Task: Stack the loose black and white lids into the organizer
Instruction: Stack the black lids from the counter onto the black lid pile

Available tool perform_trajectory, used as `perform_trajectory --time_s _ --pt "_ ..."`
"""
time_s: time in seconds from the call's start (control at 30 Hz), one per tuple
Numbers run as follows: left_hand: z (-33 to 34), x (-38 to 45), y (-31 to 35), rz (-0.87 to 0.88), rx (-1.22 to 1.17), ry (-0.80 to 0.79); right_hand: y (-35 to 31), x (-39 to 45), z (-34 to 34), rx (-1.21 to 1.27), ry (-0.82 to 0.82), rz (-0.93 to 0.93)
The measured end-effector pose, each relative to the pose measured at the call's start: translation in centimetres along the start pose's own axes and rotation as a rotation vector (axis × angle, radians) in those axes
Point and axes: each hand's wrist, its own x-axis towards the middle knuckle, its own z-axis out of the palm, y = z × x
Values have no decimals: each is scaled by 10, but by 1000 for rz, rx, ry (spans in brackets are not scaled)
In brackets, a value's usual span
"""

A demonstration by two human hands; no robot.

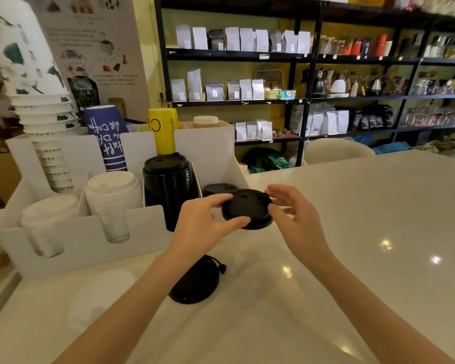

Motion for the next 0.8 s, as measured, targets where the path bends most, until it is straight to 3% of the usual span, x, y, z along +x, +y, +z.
perform_trajectory --time_s 0.3,0.8 --pt "-44 18 -1 -34 -36 268 -44 48 36 211 18 -115" --pt "-73 49 -41 -143 32 473 -57 91 115 367 -253 -115"
